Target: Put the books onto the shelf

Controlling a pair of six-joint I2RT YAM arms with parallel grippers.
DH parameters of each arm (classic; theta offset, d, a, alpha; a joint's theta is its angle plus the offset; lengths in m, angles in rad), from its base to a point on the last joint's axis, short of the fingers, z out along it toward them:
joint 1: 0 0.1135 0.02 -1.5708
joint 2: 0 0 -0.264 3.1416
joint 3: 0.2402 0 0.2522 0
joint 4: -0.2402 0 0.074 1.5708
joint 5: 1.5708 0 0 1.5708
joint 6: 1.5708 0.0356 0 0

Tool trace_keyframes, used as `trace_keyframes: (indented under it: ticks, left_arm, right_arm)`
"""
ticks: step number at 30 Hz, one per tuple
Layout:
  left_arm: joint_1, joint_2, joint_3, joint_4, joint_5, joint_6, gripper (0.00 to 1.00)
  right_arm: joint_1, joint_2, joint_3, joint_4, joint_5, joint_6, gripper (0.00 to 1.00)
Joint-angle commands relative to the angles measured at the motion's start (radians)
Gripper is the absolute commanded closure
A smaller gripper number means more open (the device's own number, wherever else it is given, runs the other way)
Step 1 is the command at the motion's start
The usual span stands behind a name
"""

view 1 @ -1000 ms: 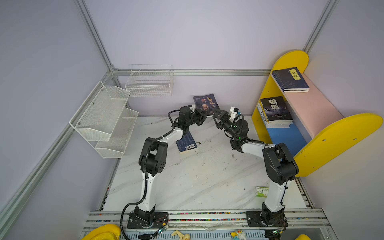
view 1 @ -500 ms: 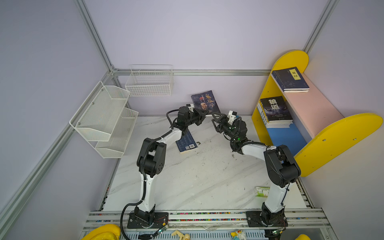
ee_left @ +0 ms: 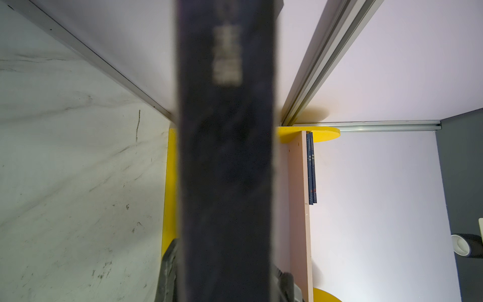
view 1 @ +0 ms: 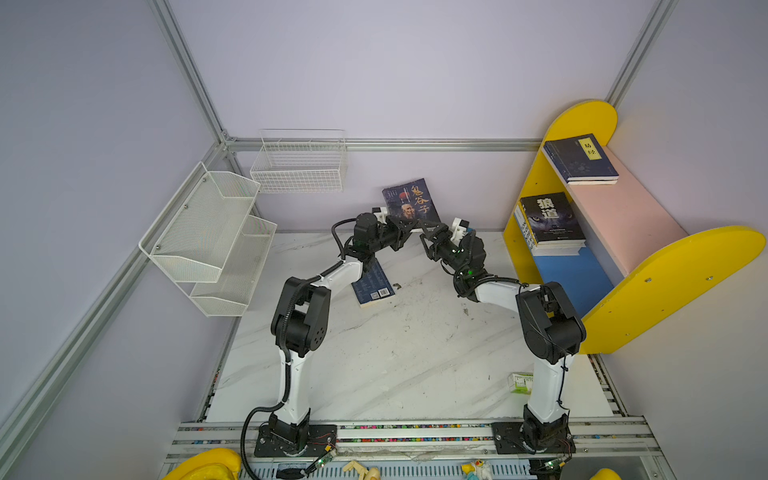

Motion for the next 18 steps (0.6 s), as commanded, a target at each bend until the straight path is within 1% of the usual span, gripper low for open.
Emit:
trace_keyframes:
  ticks: [1,2,4,5,9,10,11,12,14,16,18]
  left_arm:
    - [-0.012,-0.100,-0.018,0.147,0.022,0.010,1.00]
    - [-0.014,-0.100,-0.015,0.148,0.027,0.009,1.00]
    - [-0.014,-0.097,-0.015,0.149,0.032,0.007,1.00]
    - [-0.014,-0.095,-0.015,0.148,0.036,0.008,1.00]
    - [-0.014,-0.097,-0.023,0.146,0.041,0.008,0.97]
    - [-0.014,-0.097,-0.024,0.145,0.044,0.009,0.92]
    - [-0.012,-0.097,-0.024,0.142,0.046,0.012,0.81]
    - [-0.008,-0.097,-0.024,0.140,0.047,0.014,0.69]
    - [0.006,-0.094,-0.021,0.132,0.052,0.022,0.42]
    - [0.023,-0.089,-0.023,0.121,0.052,0.035,0.31]
    - [0.041,-0.083,-0.018,0.084,0.053,0.051,0.30]
  right_arm:
    - [0.003,0.028,0.024,0.027,0.043,0.040,0.44]
    - [0.003,0.032,0.025,0.026,0.052,0.051,0.55]
    - [0.002,0.031,0.017,0.032,0.067,0.063,0.71]
    - [0.000,0.030,0.016,0.032,0.072,0.067,0.78]
    - [-0.015,0.017,-0.001,0.034,0.074,0.070,0.92]
    - [-0.020,0.007,-0.009,0.035,0.071,0.069,0.94]
    - [-0.027,-0.002,-0.015,0.036,0.064,0.066,0.94]
    - [-0.035,-0.010,-0.022,0.036,0.050,0.062,0.95]
    - [-0.060,-0.038,-0.035,0.036,-0.004,0.051,0.95]
    - [-0.085,-0.071,-0.054,0.037,-0.076,0.037,0.96]
    - [-0.110,-0.101,-0.061,0.029,-0.180,0.024,0.96]
